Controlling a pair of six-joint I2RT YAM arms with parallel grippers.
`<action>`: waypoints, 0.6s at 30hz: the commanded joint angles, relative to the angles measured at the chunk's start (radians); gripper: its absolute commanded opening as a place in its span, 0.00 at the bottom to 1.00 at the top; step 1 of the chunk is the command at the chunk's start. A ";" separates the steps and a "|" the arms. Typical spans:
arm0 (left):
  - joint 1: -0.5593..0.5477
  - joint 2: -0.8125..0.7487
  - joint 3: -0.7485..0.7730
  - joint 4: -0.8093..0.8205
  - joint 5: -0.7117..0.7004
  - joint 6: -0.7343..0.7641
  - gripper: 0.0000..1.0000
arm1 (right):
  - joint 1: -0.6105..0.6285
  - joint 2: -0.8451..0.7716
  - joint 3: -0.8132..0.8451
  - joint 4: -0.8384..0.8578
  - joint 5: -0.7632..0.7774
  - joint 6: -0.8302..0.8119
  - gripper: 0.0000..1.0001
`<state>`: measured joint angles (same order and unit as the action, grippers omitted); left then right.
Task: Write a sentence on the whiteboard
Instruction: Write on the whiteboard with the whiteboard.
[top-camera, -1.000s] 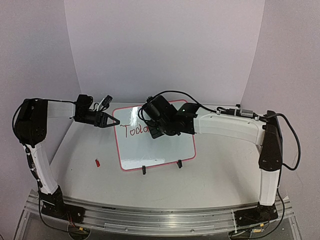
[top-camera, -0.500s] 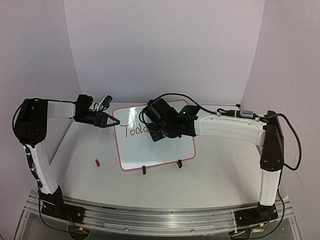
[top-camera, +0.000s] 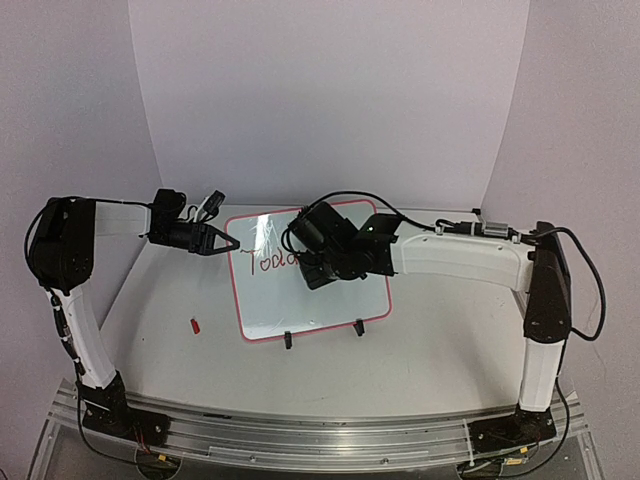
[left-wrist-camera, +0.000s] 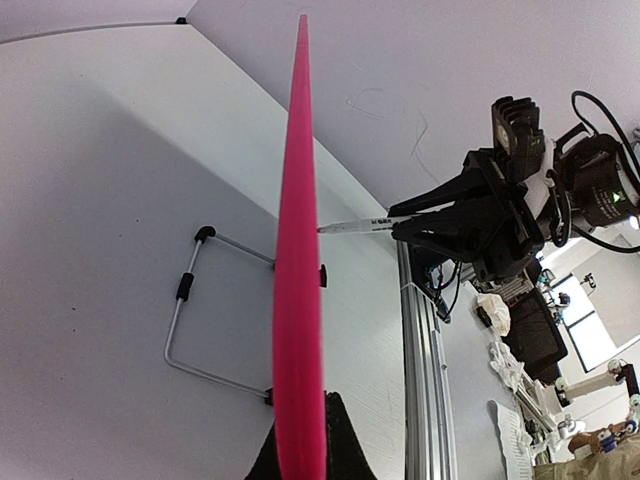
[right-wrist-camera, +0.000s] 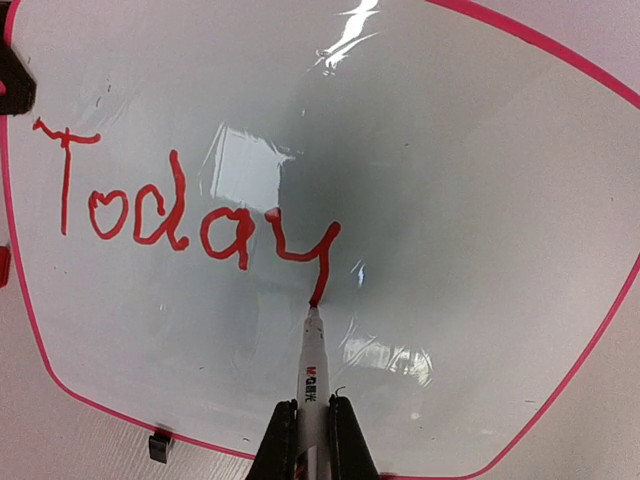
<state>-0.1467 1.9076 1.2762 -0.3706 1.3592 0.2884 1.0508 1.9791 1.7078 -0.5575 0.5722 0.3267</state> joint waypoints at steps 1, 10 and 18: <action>-0.037 0.030 0.009 -0.022 -0.074 0.110 0.00 | -0.012 0.006 -0.029 -0.045 -0.033 0.035 0.00; -0.039 0.030 0.008 -0.022 -0.076 0.110 0.00 | -0.011 0.028 -0.008 -0.044 -0.063 0.045 0.00; -0.038 0.030 0.008 -0.024 -0.078 0.110 0.00 | -0.009 0.050 0.026 -0.044 -0.078 0.041 0.00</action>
<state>-0.1467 1.9076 1.2762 -0.3710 1.3594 0.2893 1.0508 1.9792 1.7072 -0.5830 0.5146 0.3542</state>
